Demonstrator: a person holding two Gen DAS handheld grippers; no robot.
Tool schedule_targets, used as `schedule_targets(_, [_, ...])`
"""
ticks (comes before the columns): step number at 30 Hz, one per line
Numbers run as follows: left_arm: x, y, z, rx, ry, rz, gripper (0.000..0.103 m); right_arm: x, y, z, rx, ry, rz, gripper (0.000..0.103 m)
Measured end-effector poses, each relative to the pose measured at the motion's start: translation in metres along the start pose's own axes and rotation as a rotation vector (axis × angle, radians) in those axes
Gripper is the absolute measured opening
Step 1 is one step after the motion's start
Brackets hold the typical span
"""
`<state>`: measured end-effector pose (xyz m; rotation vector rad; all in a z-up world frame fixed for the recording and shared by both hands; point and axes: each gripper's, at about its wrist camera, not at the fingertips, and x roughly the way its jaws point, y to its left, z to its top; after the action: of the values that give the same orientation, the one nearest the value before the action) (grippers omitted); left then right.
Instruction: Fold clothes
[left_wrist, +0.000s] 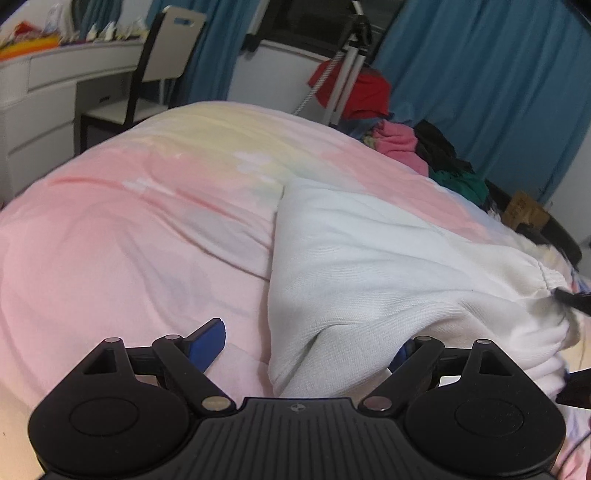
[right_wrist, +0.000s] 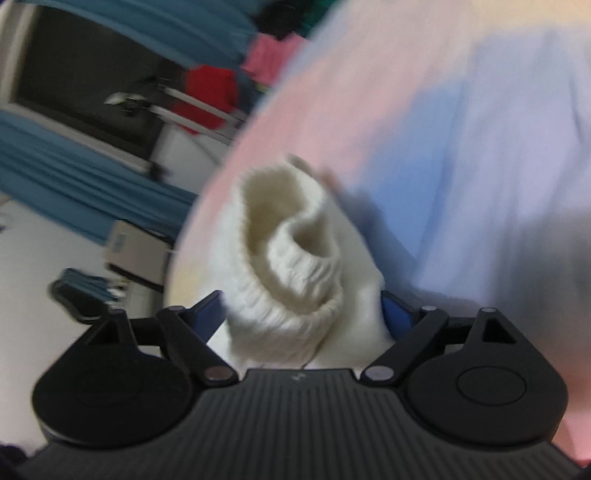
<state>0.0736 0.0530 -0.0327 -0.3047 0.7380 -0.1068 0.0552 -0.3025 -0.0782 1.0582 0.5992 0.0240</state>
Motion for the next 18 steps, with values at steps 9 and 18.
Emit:
schedule_targets(9, [0.001,0.005,0.003,-0.039,0.060,-0.022,0.089,0.033,0.005,-0.017,-0.111,0.085,-0.195,0.090])
schedule_targets(18, [-0.034,0.013,0.007,-0.109,0.066,-0.197,0.091,0.027,0.028,-0.025,-0.243,0.033,-0.256,0.054])
